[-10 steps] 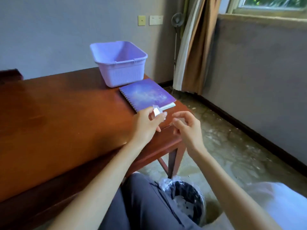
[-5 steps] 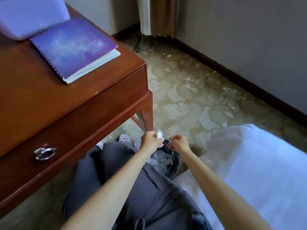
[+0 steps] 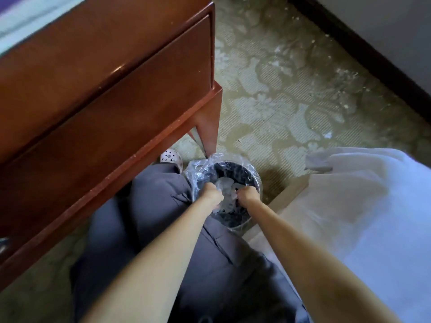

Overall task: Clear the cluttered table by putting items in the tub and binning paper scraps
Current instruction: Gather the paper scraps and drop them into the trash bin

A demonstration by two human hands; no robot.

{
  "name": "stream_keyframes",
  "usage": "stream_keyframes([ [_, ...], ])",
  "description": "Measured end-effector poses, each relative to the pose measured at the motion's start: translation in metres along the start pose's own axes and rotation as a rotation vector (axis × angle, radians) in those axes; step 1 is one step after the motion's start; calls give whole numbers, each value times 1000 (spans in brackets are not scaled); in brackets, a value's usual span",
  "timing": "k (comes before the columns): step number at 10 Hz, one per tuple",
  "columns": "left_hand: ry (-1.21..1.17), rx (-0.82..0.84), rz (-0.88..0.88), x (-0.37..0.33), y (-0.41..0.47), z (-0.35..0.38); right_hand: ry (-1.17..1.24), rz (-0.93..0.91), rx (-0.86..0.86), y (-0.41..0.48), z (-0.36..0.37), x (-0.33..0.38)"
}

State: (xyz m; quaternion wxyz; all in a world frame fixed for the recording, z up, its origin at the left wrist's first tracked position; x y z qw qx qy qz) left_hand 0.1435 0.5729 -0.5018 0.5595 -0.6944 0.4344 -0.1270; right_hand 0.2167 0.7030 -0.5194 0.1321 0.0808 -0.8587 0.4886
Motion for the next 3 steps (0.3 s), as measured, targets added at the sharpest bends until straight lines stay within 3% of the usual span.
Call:
stream_keyframes([
  [2, -324, -70, -2, -4, -12, -27, 99, 44, -58, -11, -7, -5],
  [3, -394, -61, 70, -16, -35, -38, 92, -37, -69, -28, -19, 9],
])
Point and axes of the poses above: each hand's wrist, its own y-axis towards the middle knuckle, its own z-axis out of the palm, x = y × z, the point moved 10 cm from there along y, towards the middle knuckle, and after that the axes turned 6 degrees about -x, right-handed, at the moved point
